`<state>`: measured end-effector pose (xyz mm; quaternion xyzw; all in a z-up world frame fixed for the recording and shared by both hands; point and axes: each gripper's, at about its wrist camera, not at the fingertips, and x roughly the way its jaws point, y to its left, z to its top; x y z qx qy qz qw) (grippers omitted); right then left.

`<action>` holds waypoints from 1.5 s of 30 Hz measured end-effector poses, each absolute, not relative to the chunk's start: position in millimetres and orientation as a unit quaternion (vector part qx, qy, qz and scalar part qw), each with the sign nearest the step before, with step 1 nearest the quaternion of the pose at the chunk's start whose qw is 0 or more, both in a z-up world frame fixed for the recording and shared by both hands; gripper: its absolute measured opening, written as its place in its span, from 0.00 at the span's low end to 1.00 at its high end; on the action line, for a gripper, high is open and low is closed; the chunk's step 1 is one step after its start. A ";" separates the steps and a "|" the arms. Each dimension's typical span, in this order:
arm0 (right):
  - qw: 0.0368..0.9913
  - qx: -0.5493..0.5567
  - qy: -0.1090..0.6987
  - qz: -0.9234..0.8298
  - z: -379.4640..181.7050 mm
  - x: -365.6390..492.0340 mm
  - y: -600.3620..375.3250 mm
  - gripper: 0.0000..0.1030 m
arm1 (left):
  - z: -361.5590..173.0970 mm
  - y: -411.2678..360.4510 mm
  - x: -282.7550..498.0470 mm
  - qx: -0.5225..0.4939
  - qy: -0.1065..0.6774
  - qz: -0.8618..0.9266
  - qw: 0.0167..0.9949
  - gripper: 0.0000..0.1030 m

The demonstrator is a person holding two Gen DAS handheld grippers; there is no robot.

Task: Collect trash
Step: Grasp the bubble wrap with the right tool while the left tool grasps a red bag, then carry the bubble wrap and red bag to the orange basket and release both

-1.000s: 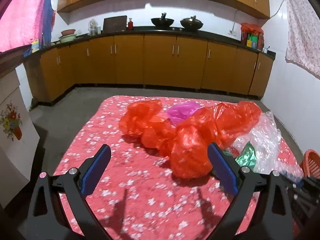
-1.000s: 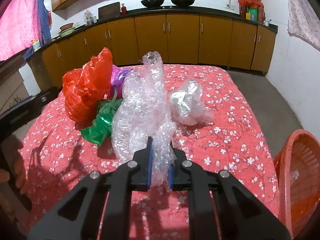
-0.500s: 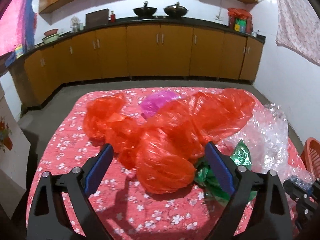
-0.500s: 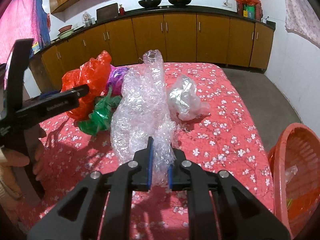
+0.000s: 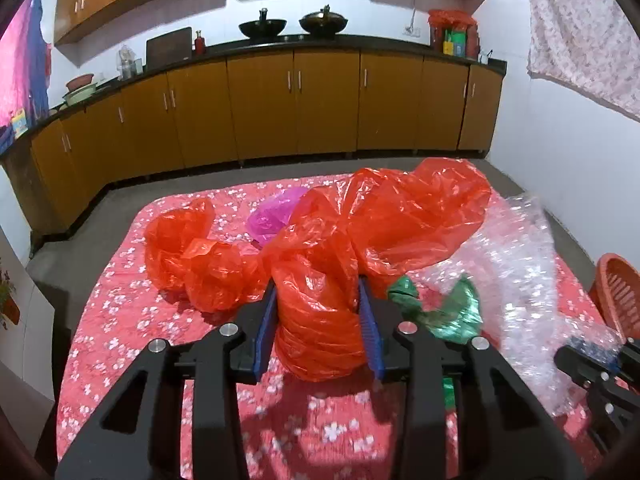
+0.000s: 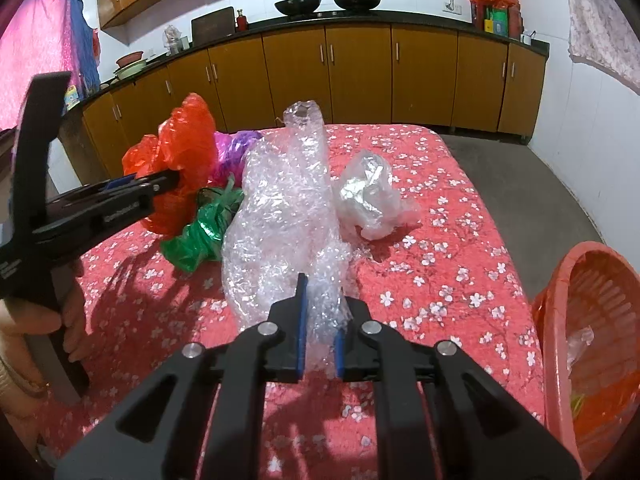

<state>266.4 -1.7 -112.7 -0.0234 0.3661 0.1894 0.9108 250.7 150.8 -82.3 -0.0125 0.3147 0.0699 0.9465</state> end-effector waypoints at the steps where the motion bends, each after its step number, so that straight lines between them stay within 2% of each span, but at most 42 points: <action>1: 0.911 -0.023 0.365 0.190 -111.8 265.0 -2.3 0.11 | -79.3 150.8 244.6 -0.013 0.311 0.069 0.948 0.36; 14: 0.913 -0.027 0.350 0.206 -91.8 228.4 -4.3 0.09 | -54.4 159.9 194.1 -0.018 0.294 0.083 0.952 0.36; 30: 0.933 -0.023 0.283 0.220 -30.2 192.3 -10.0 0.08 | -34.7 164.0 161.9 -0.025 0.277 0.094 0.956 0.36; 45: 0.955 -0.006 0.259 0.144 -7.1 182.3 -80.5 0.08 | -19.2 117.5 159.6 -0.006 0.265 0.047 0.963 0.36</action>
